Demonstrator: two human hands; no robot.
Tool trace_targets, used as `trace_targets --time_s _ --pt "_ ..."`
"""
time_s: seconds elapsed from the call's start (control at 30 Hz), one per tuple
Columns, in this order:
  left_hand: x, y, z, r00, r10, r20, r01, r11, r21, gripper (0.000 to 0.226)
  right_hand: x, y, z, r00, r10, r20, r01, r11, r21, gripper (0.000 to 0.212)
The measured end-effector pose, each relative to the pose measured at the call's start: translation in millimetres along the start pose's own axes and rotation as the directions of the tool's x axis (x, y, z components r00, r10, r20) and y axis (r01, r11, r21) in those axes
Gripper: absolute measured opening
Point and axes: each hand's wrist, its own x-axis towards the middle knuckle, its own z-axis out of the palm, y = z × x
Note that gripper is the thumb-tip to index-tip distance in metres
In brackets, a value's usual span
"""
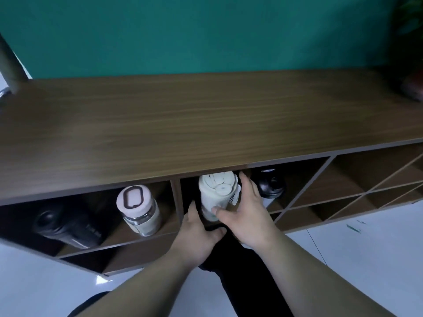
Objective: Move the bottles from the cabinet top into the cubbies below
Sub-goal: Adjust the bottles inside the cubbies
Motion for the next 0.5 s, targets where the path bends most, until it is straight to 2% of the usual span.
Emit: trace_targets --time_s 0.1,0.2,0.3,0.5 --pt "13.1 -5.6 -3.2 1.0 0.022 -0.002 -0.022 0.999 -0.04 0.115 10.7 2.6 5.1 0.999 0.004 -0.041 -0.004 1.0 0.006 0.112" --pt "25.8 -9.1 -1.0 0.997 0.066 -0.03 -0.068 0.996 -0.05 0.112 20.2 0.4 3.7 0.996 0.027 -0.085 -0.023 0.998 0.051 0.097" --pt "32.4 -7.2 -1.0 0.995 0.095 -0.04 -0.099 0.99 -0.099 0.096 27.0 0.2 7.2 0.999 0.027 -0.038 -0.024 0.998 0.054 0.082" --pt "36.9 -5.5 -1.8 0.99 0.128 -0.056 -0.133 0.985 -0.112 0.084 35.1 3.9 16.2 0.999 0.036 -0.019 -0.033 0.99 0.136 0.075"
